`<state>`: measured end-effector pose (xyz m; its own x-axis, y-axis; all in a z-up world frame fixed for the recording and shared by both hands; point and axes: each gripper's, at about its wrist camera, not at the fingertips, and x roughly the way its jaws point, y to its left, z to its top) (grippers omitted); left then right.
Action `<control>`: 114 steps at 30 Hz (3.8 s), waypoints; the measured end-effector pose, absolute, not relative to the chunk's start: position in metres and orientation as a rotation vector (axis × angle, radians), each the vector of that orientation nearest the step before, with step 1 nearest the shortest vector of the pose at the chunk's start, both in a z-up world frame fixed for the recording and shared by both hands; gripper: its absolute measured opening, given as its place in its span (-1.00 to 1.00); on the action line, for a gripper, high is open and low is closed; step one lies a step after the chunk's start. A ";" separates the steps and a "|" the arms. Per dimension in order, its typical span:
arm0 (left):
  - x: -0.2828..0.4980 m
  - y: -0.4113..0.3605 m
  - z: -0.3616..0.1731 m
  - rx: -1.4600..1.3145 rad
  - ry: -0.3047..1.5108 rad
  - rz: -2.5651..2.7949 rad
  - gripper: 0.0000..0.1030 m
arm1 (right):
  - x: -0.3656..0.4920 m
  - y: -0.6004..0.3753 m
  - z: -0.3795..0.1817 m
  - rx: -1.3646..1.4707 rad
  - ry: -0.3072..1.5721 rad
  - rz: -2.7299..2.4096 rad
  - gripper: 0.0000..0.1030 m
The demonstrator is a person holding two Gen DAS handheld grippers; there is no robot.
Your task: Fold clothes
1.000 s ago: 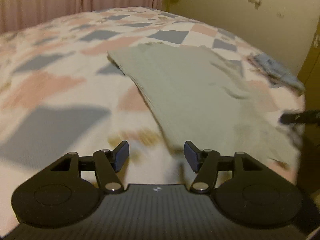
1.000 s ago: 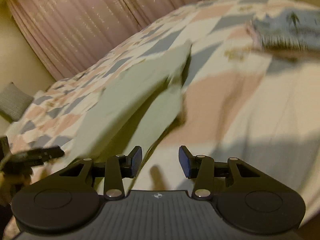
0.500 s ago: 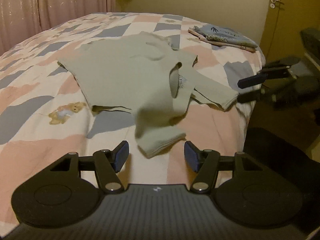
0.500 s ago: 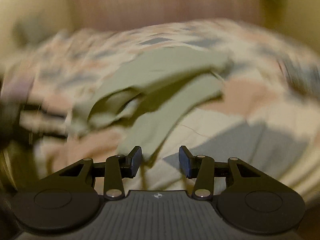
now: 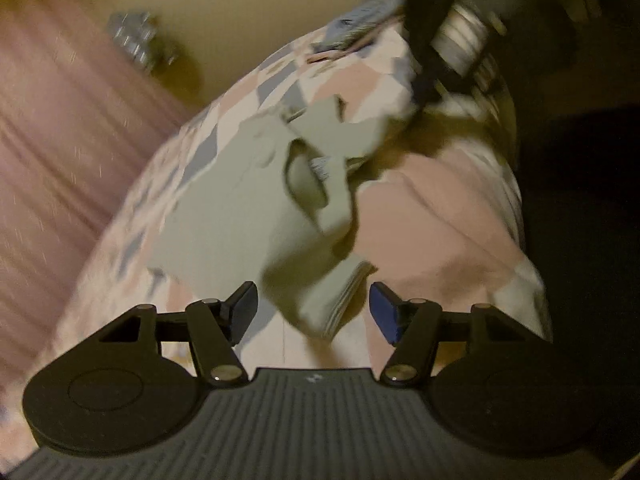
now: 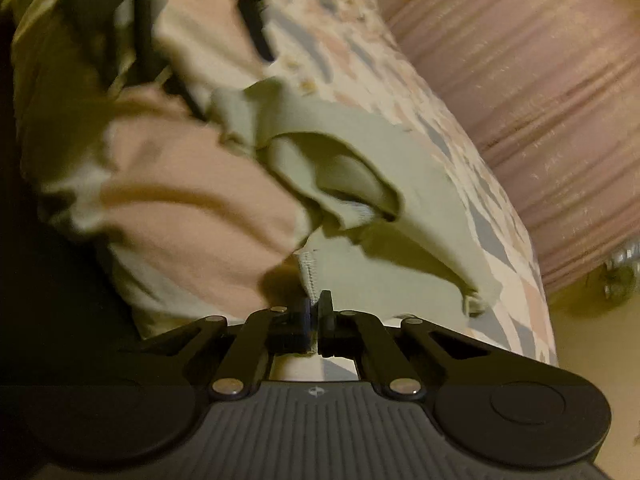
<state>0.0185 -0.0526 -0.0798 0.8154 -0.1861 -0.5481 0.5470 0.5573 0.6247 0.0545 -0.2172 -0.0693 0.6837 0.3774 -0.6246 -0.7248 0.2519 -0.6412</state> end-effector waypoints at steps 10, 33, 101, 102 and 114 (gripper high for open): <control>0.025 -0.075 -0.105 1.093 0.393 -0.477 -0.50 | 0.050 -0.271 -0.025 -0.971 0.366 0.588 -1.00; 0.006 -0.066 -0.091 0.973 0.368 -0.617 -0.90 | 0.043 -0.294 -0.047 -0.959 0.420 0.561 -1.00; 0.162 -0.003 -0.025 0.690 0.538 -0.677 -0.91 | 0.147 -0.291 -0.001 -0.871 0.439 0.764 -1.00; 0.171 -0.001 -0.031 0.669 0.559 -0.674 -0.89 | 0.162 -0.289 -0.004 -0.855 0.469 0.777 -1.00; 0.212 0.048 -0.046 0.303 0.656 -0.604 -0.52 | 0.252 -0.316 -0.027 -0.406 0.667 0.811 -0.35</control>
